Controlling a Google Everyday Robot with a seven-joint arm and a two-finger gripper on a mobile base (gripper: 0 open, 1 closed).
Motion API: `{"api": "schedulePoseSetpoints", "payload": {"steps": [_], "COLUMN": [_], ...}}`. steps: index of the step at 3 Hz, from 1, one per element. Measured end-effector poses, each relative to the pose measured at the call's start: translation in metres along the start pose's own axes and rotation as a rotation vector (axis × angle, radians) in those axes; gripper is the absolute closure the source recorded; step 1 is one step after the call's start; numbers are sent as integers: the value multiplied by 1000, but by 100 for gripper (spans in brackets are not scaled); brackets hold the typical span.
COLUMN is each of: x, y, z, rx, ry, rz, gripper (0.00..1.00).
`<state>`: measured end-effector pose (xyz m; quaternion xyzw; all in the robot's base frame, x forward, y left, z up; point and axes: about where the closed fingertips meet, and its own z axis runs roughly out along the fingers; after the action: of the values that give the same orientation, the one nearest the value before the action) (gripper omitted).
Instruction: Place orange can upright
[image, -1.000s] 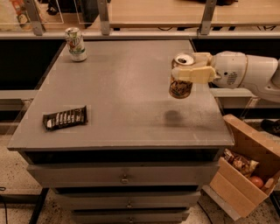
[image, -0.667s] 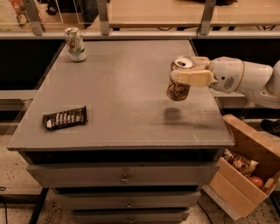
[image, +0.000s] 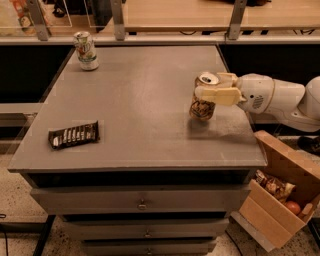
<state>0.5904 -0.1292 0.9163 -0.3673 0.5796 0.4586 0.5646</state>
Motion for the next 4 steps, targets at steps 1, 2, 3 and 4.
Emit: {"api": "schedulePoseSetpoints", "payload": {"steps": [1,2,3,4], "x": [1,4,7,9], "y": [-2,-4,-5,-5], "z": [0,0,-1,-1], "rx": [0,6,9,12], "ry": [10,24,39,59], "rz": [-7,-4,0,5], "gripper": [59,35,13,0]}}
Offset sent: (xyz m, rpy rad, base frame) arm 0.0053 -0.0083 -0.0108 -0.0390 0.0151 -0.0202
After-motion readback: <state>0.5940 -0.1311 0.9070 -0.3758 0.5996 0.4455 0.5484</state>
